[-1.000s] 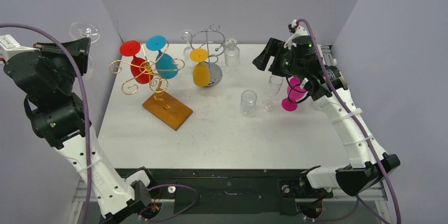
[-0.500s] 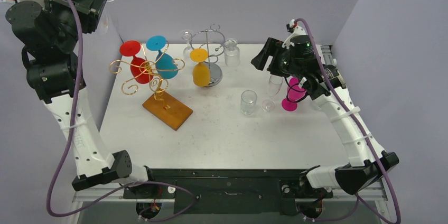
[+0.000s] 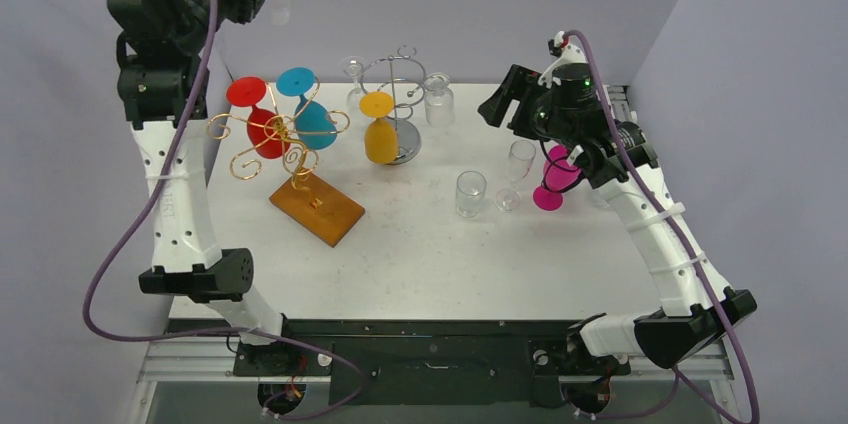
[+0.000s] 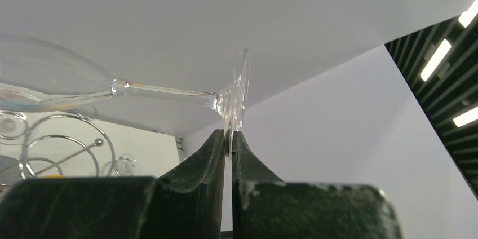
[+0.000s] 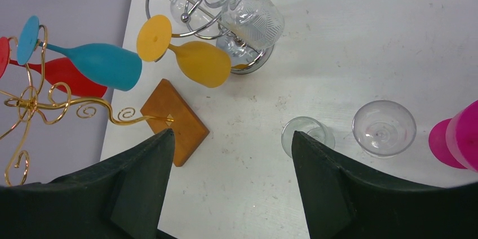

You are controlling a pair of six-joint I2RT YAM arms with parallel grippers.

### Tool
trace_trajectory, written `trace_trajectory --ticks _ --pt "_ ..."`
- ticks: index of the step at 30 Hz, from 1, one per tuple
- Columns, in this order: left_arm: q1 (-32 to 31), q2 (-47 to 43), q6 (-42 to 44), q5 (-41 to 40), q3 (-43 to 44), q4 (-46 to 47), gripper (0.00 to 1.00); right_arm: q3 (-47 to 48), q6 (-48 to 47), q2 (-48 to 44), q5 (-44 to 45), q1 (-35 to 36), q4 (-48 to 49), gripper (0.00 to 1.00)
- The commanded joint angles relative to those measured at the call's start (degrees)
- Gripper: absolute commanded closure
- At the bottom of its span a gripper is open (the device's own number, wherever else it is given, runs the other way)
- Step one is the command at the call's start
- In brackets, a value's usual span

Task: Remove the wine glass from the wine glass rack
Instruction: Place the wine glass at the center of the board.

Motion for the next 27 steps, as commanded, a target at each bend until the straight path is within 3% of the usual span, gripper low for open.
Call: trace_trajectory --ticks 1,8,12,22,27 --pt "-6.0 1.7 -2.9 1.9 3.2 8.5 1.0 2.3 0.2 -0.3 3.2 0.2 2.6 0.28" --pt "-12.8 2.9 -7.5 1.3 0.3 12.7 1.0 -0.4 1.6 -2.7 3.4 -0.5 6.8 0.27" --pt "-16.8 3.2 -11.3 0.9 -2.1 15.9 1.0 -5.7 3.9 -5.3 -0.4 -1.9 15.6 0.25" --pt "-26.3 0.8 -20.9 0.3 -11.8 24.6 1.0 -27.2 19.4 -10.5 -15.1 -7.8 61.0 0.1" --pt "-29.8 -0.4 -25.3 1.2 -16.2 29.1 1.0 -32.1 27.6 -7.2 -18.5 -8.2 76.0 0.08"
